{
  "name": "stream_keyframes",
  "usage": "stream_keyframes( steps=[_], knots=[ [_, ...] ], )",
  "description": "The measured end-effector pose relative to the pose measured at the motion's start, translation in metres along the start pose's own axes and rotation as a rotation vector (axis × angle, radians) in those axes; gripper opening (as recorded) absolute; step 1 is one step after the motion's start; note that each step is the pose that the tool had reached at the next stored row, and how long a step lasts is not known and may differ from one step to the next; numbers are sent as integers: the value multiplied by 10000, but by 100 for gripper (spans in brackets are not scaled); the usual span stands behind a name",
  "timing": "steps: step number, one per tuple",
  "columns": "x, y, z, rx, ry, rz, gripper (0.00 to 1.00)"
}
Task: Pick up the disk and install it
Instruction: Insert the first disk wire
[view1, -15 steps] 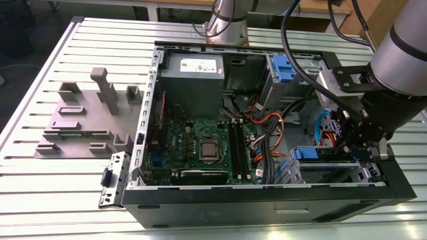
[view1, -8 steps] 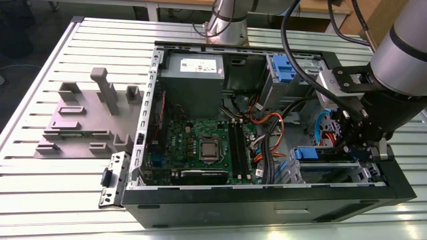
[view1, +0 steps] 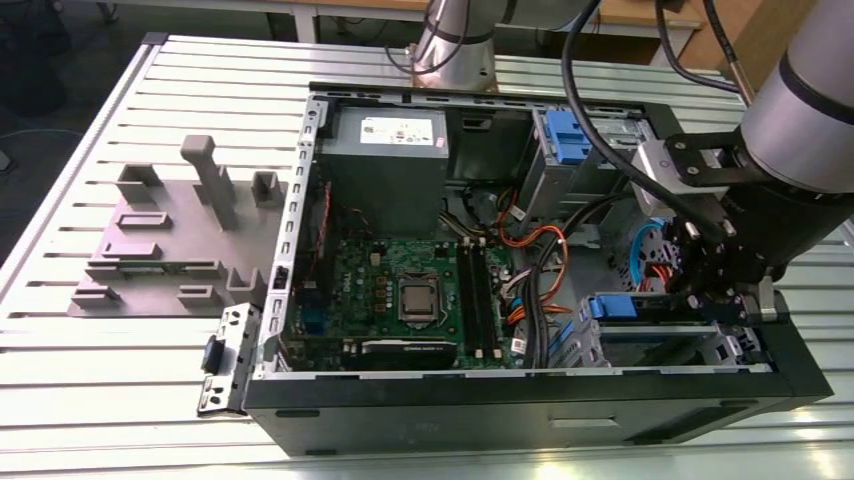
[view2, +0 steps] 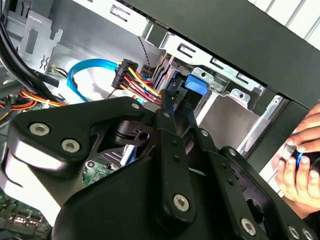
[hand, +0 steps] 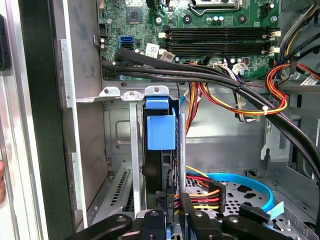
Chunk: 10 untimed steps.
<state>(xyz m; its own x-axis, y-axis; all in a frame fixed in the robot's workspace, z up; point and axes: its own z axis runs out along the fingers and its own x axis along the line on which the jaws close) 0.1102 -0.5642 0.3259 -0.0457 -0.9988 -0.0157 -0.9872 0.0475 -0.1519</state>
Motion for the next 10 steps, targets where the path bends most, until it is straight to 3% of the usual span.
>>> stream_keyframes(
  steps=[10],
  knots=[
    [-2, -19, -124, -16, -1, 1, 24]
  ],
)
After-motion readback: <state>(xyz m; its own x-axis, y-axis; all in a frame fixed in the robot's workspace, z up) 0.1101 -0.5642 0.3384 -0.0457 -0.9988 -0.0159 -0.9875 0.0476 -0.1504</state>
